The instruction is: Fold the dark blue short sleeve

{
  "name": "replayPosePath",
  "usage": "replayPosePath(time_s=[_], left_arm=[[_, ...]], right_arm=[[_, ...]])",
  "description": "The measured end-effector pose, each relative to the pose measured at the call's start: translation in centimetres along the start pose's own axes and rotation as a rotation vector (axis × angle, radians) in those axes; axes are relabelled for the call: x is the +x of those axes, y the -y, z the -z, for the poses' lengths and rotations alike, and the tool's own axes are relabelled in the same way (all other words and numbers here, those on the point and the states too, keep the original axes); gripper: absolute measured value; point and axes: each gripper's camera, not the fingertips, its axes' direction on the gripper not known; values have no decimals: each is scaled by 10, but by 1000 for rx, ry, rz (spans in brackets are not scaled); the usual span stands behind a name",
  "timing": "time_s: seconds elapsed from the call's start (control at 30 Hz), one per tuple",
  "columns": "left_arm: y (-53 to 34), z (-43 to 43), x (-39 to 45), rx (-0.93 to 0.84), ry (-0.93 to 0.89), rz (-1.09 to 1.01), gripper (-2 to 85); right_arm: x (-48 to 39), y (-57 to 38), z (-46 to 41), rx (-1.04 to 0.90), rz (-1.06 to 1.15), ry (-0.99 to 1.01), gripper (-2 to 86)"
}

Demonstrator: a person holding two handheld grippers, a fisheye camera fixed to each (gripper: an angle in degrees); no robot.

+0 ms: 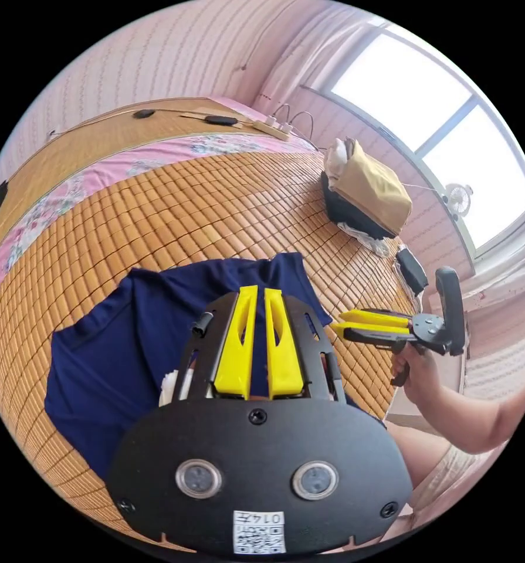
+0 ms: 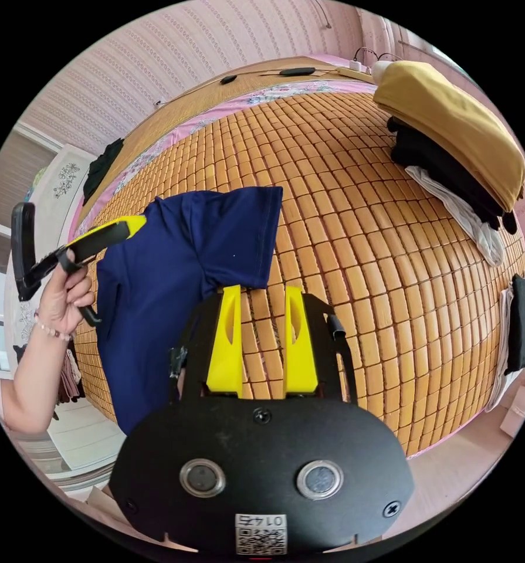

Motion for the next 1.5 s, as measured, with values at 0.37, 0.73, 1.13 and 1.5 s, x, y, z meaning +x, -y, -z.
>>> replayPosePath(time_s=[0.37, 0.73, 1.13, 1.5], left_arm=[[100, -92, 53, -231, 97, -223, 67], [106, -84, 38, -204, 29, -201, 2], [24, 48, -33, 140, -31, 101, 12], [-113, 90, -91, 60, 103, 413, 47]], right_arm=[[43, -18, -22, -4, -28, 44, 12], [84, -28, -35, 89, -34, 160, 49], [72, -28, 0, 193, 294, 289, 7], [50, -25, -33, 3, 485, 189, 51]])
